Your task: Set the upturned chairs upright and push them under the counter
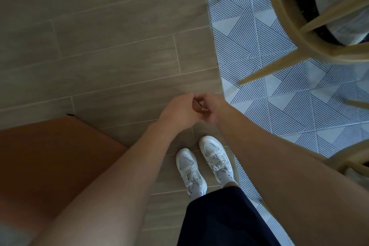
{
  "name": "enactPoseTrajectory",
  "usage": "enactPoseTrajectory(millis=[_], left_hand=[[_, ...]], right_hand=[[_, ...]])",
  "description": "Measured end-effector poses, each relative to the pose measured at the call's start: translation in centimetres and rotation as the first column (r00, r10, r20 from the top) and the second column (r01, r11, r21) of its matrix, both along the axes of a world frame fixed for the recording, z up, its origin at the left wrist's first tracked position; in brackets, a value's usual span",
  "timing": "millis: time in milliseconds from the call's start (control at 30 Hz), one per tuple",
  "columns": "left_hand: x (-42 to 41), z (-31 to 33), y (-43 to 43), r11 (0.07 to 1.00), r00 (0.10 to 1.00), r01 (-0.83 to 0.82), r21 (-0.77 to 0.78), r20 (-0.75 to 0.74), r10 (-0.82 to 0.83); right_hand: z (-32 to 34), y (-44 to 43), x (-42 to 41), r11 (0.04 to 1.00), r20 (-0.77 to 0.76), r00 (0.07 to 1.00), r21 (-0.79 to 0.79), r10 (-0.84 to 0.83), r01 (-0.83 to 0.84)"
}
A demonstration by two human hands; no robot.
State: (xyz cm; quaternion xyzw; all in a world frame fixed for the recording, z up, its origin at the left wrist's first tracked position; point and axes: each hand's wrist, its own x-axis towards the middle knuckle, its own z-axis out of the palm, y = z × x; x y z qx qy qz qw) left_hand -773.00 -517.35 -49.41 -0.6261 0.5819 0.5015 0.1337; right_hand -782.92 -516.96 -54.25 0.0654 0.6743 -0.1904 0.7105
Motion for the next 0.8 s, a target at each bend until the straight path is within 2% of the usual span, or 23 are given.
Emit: enactPoseTrajectory(millis=[133, 267, 367, 633, 800], left_hand=[[-0.2, 0.3, 0.1, 0.999, 0.996, 0.029, -0.024, 0.09, -0.027], [-0.3, 1.4, -0.2, 0.965, 0.945, 0.248, -0.085, 0.242, -0.222], [-0.5, 2.1, -0.4, 0.948, 0.93, 0.299, -0.108, 0.253, -0.265], [1.0, 4.9, 0.6, 0.951, 0.94, 0.285, -0.116, 0.229, -0.253], [1.7, 6.8, 1.8, 0.954, 0.941, 0.278, -0.114, 0.233, -0.247]], right_hand=[[-0.5, 0.3, 0.4, 0.998, 0.031, 0.998, 0.037, -0.05, 0.049], [-0.4, 0.7, 0.5, 0.992, 0.04, 0.991, 0.02, -0.124, 0.124], [0.0, 0.6, 0.7, 0.989, 0.016, 0.989, -0.016, -0.15, 0.15], [2.8, 0.7, 2.2, 0.989, -0.066, 0.988, -0.048, -0.141, 0.138], [4.5, 1.4, 2.9, 0.997, -0.137, 0.99, -0.075, -0.019, 0.008]])
